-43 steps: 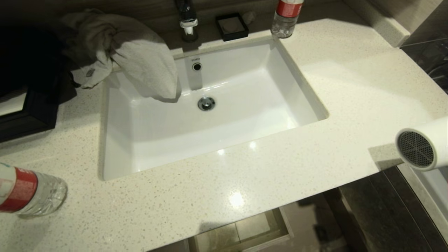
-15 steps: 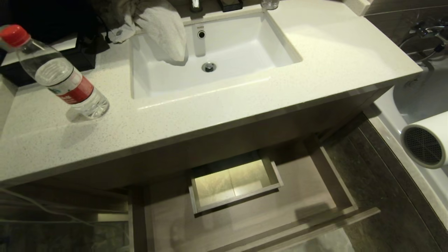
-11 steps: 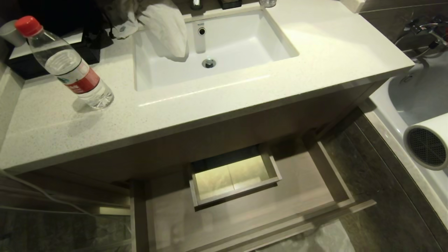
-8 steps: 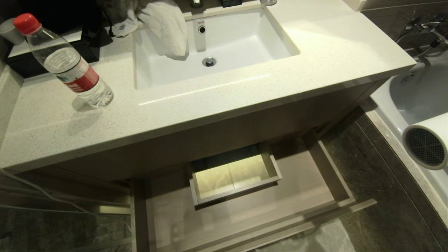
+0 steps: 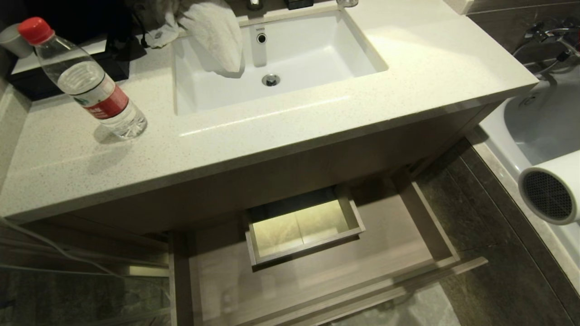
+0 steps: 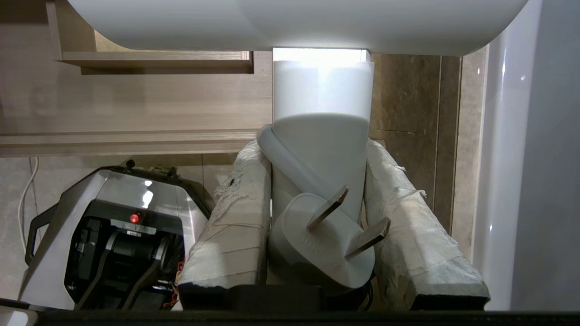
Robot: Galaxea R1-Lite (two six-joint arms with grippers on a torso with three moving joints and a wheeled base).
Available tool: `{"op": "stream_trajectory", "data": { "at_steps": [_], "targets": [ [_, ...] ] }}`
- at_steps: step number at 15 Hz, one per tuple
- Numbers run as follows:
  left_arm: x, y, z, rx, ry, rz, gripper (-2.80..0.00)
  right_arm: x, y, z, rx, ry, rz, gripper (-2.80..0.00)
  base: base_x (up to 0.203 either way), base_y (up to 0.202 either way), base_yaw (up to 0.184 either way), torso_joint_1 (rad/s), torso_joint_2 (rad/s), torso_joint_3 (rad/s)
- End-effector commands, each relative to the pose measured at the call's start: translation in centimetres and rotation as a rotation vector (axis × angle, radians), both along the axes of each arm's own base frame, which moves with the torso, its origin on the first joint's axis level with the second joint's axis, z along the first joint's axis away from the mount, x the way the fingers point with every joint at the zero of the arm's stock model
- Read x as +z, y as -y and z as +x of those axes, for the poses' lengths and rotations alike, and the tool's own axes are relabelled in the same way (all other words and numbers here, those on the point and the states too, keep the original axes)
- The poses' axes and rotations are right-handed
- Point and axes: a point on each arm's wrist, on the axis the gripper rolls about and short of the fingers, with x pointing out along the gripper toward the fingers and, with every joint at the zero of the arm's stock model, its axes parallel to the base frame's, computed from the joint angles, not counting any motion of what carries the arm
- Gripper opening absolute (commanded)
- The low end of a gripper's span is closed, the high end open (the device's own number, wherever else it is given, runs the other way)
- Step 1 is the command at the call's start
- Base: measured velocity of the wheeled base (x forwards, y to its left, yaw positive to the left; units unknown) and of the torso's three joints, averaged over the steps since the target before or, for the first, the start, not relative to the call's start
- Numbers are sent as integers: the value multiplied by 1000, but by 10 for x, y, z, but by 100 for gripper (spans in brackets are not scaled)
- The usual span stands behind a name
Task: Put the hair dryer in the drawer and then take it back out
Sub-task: Put it into the drawer
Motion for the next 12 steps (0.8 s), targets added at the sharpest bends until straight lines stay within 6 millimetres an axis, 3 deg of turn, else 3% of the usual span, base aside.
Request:
{"op": "stream_trajectory", "data": {
  "at_steps": [1,7,12],
  "targets": [
    [0,0,0,0,0,0,0,-1,0,1,2,-7,-1,-280,0,0,0,0,0,0],
    [0,0,0,0,0,0,0,-1,0,1,3,-10,-2,-280,0,0,0,-125,19,-97],
    [0,0,0,0,0,0,0,-2,0,1,2,-13,-1,-280,0,0,0,-11,5,-14]
  ]
}}
